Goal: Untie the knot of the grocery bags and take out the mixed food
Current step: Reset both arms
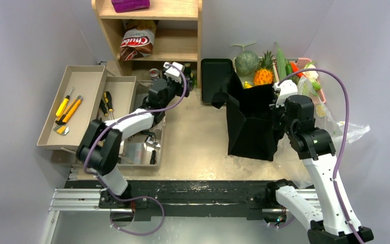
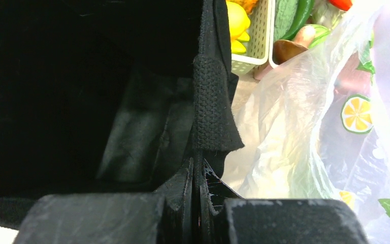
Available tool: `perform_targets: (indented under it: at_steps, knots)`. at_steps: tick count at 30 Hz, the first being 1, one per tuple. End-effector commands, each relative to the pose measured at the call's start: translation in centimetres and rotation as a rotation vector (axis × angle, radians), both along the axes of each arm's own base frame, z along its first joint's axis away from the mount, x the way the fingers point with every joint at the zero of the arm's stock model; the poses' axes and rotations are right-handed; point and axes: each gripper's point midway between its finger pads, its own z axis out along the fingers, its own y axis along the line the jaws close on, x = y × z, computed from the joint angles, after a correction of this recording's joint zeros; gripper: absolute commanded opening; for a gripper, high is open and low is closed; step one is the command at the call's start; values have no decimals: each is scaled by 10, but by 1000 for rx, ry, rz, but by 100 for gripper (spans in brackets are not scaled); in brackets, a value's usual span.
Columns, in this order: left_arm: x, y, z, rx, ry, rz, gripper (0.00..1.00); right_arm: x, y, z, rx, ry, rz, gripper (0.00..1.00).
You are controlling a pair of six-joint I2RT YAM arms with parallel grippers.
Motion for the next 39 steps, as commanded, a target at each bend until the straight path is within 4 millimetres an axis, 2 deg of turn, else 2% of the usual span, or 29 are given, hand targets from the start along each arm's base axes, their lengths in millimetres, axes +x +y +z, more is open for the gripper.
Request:
perform_targets:
  at_steps: [1,4,7,11,13,14,15,18,21,23,25,27,30,35,39]
  knots:
    - [-53,-6,28,-61,5,-101,67,-3,13,11,52,-39,70,0]
    - [-86,-7,20,-58,66,-155,72,-4,23,9,84,-37,113,0]
    - [-118,-8,16,-38,108,-223,82,-7,36,8,123,-31,178,0]
    - [-151,-6,19,19,149,-303,99,-16,65,8,207,-29,331,0]
    - [-161,2,22,78,213,-312,100,-20,76,8,245,-29,388,0]
    - [-172,10,8,145,318,-312,100,-21,82,8,265,-29,420,0]
    - [-177,16,7,186,368,-304,100,-23,88,9,284,-29,448,0]
    - [-186,35,15,262,433,-293,100,-26,103,7,338,-25,525,0]
    - [-193,50,25,283,436,-300,100,-19,104,4,349,-33,509,0]
    - [-198,58,31,308,434,-297,100,-14,103,7,369,-46,477,14]
    - [-201,64,40,314,443,-286,100,-10,98,11,370,-60,432,36]
    - [-204,71,45,317,476,-273,100,-11,95,21,378,-84,412,54]
    - [-208,78,54,328,513,-260,100,-15,88,45,389,-144,369,74]
    - [-211,83,66,328,546,-273,100,-19,72,86,368,-239,297,92]
    - [-213,79,78,298,570,-314,100,-22,65,115,343,-306,283,95]
